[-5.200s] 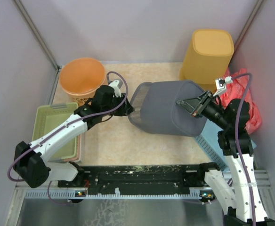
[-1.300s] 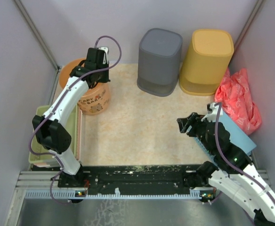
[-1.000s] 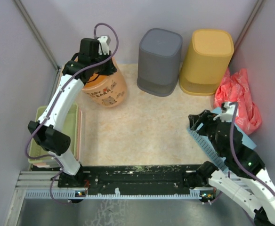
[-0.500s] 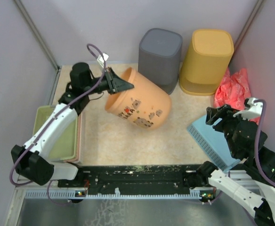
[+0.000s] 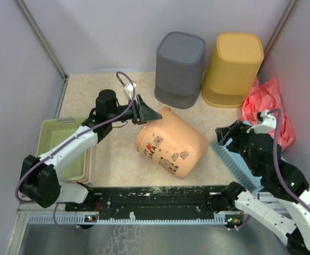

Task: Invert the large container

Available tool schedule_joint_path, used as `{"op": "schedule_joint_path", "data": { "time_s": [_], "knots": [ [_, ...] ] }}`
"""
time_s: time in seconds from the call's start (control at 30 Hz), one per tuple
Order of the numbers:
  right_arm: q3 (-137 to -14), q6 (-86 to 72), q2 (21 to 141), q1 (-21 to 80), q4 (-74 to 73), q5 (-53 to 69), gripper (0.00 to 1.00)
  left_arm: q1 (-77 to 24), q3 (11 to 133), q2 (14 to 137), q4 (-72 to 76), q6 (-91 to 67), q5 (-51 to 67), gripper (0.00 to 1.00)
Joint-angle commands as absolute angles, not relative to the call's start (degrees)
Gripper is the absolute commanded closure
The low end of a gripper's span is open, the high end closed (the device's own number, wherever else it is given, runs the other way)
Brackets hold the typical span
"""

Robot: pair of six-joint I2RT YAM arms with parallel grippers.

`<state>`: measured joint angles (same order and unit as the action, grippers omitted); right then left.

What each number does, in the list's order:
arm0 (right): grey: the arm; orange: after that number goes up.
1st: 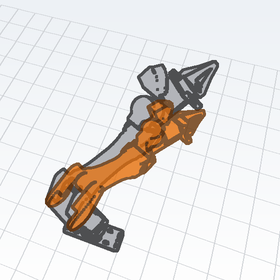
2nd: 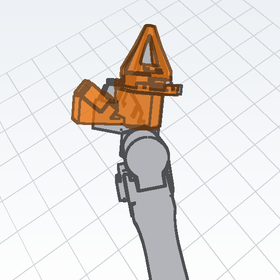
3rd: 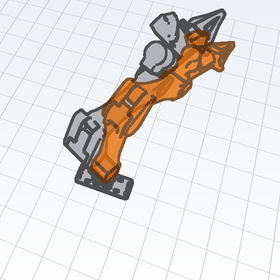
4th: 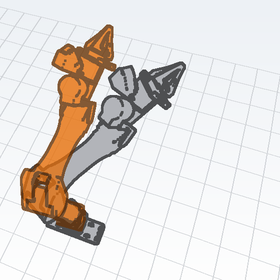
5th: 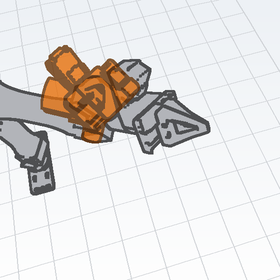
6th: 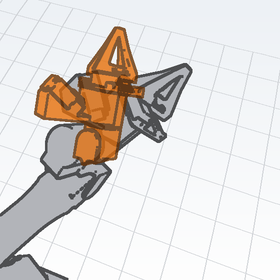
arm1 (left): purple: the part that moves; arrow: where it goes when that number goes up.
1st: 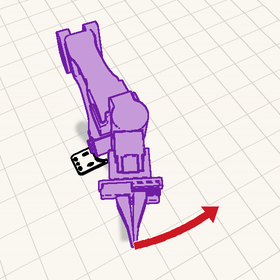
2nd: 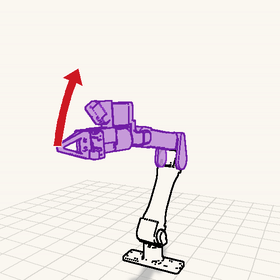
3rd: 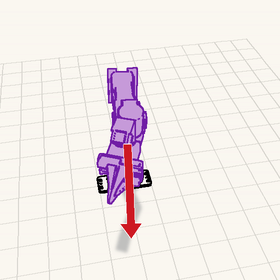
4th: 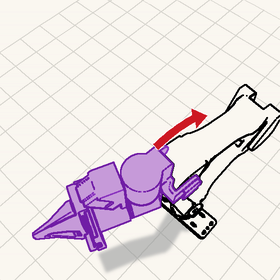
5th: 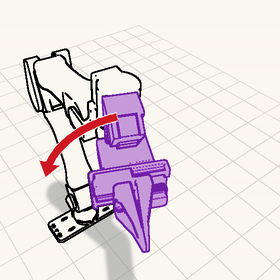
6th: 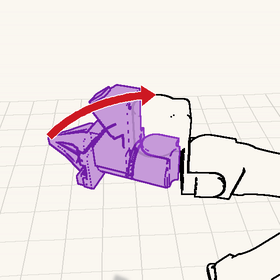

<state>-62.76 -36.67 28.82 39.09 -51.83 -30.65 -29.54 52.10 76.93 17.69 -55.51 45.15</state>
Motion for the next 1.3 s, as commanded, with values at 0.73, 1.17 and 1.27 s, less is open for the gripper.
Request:
{"op": "schedule_joint_path", "data": {
  "time_s": [0.73, 1.17, 1.27],
  "knots": [
    [-26.56, -75.49, 13.01, 38.77, -24.7, -0.88, 0.34, -32.31, 64.89, 78.21, -23.92, -17.12, 23.66, 0.78],
    [-34.2, -59.88, 23.03, 38.76, -5.15, 11.75, 0.33, -34.99, 66.53, 84.77, -20.4, -19.02, 23.85, 0.85],
    [-35.49, -58.73, 24.33, 38.77, -3.19, 12.22, 0.33, -34.98, 66.39, 85.28, -19.85, -18.98, 22.69, 0.85]
  ]
}}
